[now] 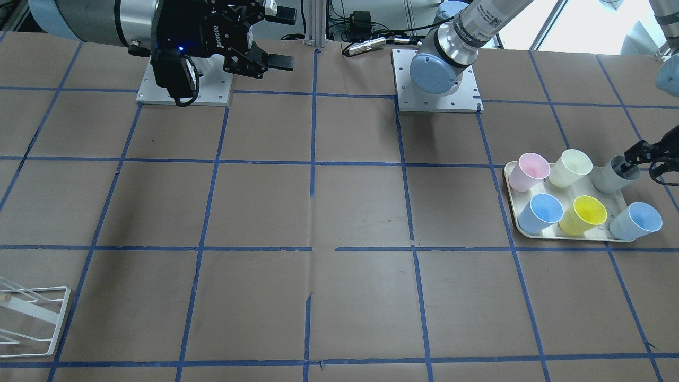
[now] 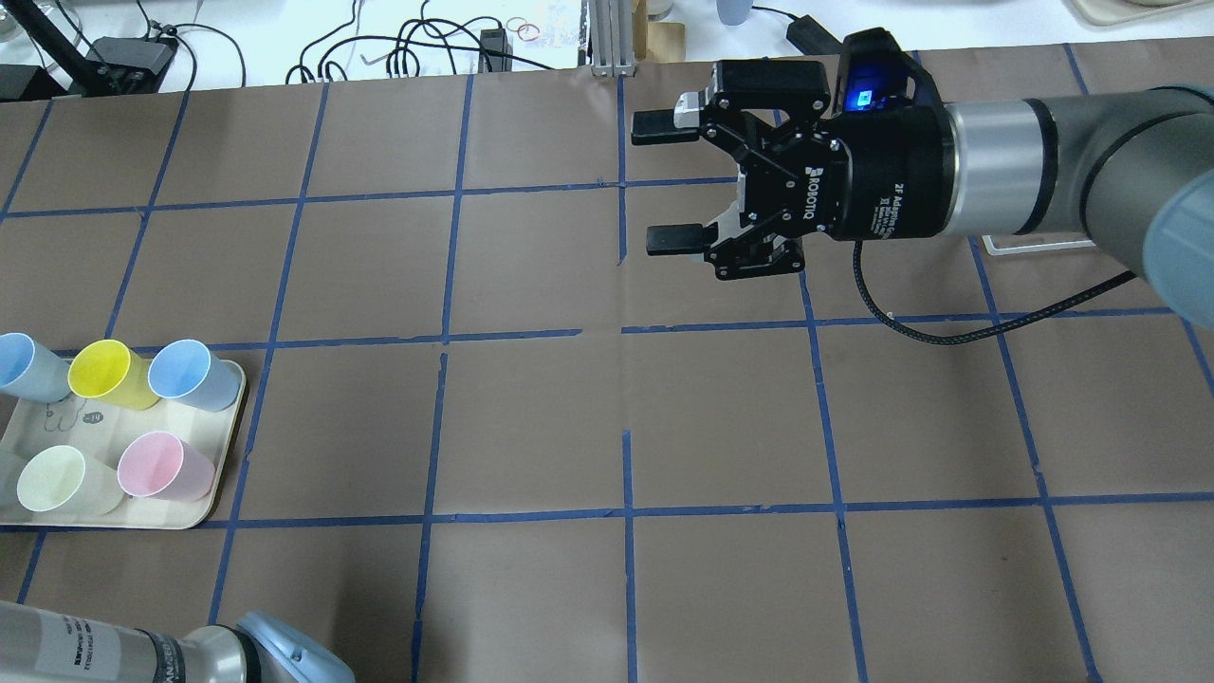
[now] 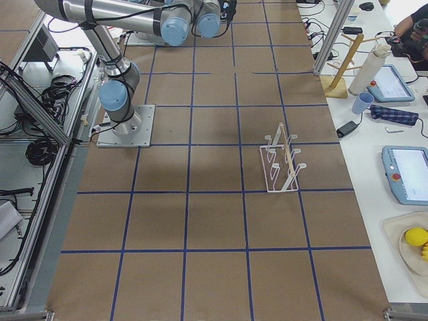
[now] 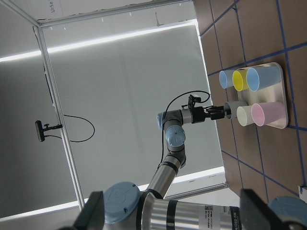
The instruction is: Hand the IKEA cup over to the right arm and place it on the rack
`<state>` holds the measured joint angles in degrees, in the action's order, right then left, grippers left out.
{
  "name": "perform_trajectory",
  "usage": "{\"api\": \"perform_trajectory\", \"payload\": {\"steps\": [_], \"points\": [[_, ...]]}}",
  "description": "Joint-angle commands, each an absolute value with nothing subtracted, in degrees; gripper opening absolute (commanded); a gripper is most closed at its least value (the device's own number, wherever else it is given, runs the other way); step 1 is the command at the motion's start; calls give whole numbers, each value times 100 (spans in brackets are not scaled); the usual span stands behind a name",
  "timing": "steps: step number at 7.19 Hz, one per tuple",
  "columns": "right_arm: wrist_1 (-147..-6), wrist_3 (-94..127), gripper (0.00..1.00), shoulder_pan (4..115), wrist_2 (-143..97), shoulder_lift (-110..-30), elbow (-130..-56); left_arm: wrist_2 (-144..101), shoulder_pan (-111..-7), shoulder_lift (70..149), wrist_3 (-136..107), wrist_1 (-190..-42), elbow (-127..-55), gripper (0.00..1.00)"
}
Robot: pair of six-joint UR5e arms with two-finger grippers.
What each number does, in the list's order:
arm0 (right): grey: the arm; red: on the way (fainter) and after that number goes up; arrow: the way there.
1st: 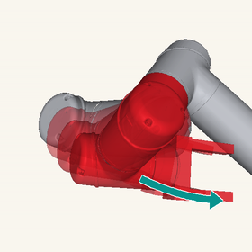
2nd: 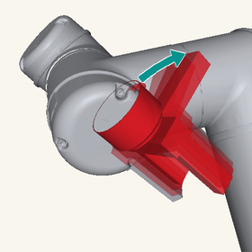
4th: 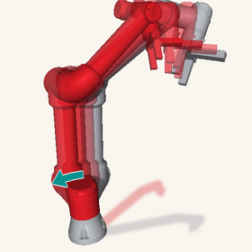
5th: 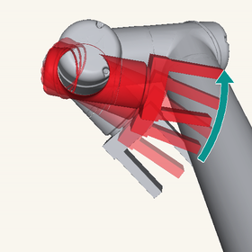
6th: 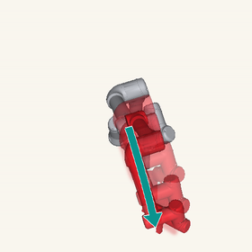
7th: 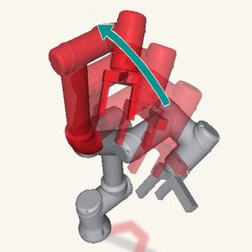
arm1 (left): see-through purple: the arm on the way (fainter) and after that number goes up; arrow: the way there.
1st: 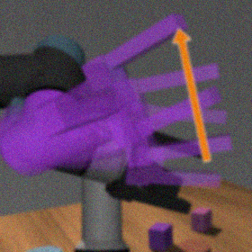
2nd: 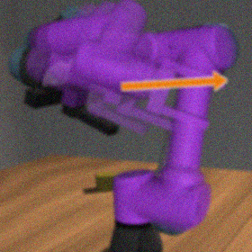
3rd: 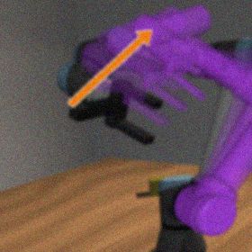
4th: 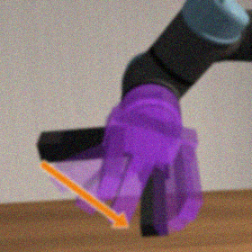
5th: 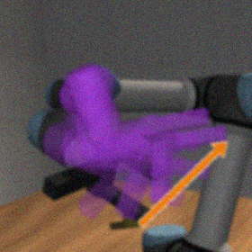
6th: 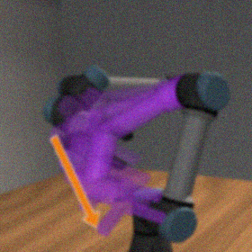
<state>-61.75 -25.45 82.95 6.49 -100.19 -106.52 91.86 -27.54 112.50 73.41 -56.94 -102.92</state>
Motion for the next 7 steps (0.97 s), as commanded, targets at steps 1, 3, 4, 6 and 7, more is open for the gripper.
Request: {"api": "perform_trajectory", "payload": {"steps": [1, 3, 4, 6, 7], "points": [[-6178, -2767, 100, 8288, 380, -10037, -10644, 9193, -2830, 11215, 7207, -5730, -10275, 31], [-6170, -3179, 100, 8306, 114, -10028, -10652, 9185, -2848, 11189, 7207, -5844, -10230, 31], [-6135, -3173, 100, 8306, 114, -10037, -10661, 9176, -2848, 11223, 7207, -5862, -10230, 27], [-6091, -3173, 100, 8306, 123, -10002, -10670, 9123, -2856, 11189, 7137, -6064, -10196, 0], [-6091, -3147, 100, 8306, 123, -10002, -10670, 9132, -2865, 11197, 7137, -6091, -10169, 0]]}}
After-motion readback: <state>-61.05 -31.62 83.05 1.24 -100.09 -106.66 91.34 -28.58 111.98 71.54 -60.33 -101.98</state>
